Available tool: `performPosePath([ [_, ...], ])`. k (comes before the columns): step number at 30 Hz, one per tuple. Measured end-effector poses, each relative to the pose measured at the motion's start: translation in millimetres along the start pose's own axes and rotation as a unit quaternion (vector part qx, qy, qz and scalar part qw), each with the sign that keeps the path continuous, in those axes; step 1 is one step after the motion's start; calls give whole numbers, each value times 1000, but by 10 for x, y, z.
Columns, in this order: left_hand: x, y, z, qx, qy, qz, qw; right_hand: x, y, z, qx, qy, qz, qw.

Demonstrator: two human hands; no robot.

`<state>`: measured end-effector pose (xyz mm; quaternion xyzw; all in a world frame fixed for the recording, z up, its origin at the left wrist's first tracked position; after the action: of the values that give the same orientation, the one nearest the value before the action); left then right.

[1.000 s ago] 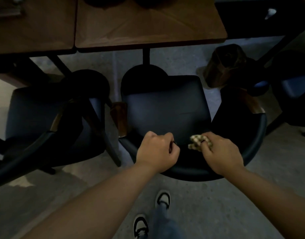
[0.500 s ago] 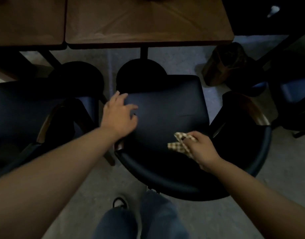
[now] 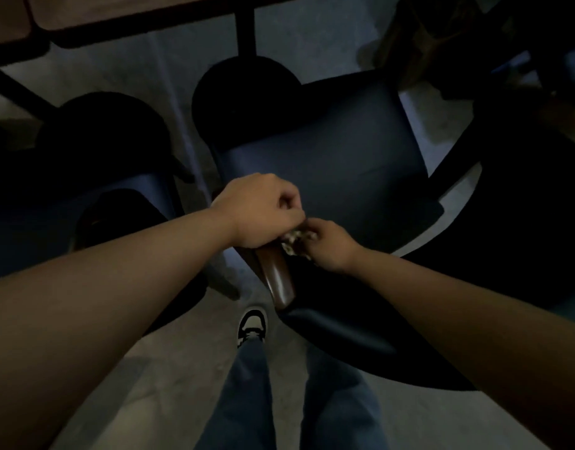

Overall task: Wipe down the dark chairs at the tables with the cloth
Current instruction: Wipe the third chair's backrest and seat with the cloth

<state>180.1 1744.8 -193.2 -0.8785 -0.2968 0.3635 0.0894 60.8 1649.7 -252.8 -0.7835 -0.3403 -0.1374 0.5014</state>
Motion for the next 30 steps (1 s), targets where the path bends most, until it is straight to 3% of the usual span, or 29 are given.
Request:
performPosePath([
  [6, 2, -22, -3, -27, -44, 7, 999, 4, 77, 112, 124, 18, 57, 990],
  [12, -12, -25, -26, -25, -58, 2, 998, 199, -200, -92, 69, -108, -7, 992],
  [18, -19, -21, -14, -39, -56, -1, 998, 247, -601, -237, -9, -81, -48, 995],
  [24, -9, -11, 11, -34, -62, -6, 997, 218, -107, -5, 31, -140, 88, 986],
  [30, 9, -1, 16, -39, -81, -8, 996, 440, -635, -152, -24, -137, 8, 990],
])
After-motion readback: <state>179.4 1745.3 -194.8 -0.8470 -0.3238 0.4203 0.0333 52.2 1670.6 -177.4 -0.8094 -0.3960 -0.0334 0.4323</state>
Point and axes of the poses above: each hand's wrist, its own y-axis towards the middle knuckle, its own z-axis out of the palm, x = y × z, the point moved 3 cm from there along y, towards the middle knuckle
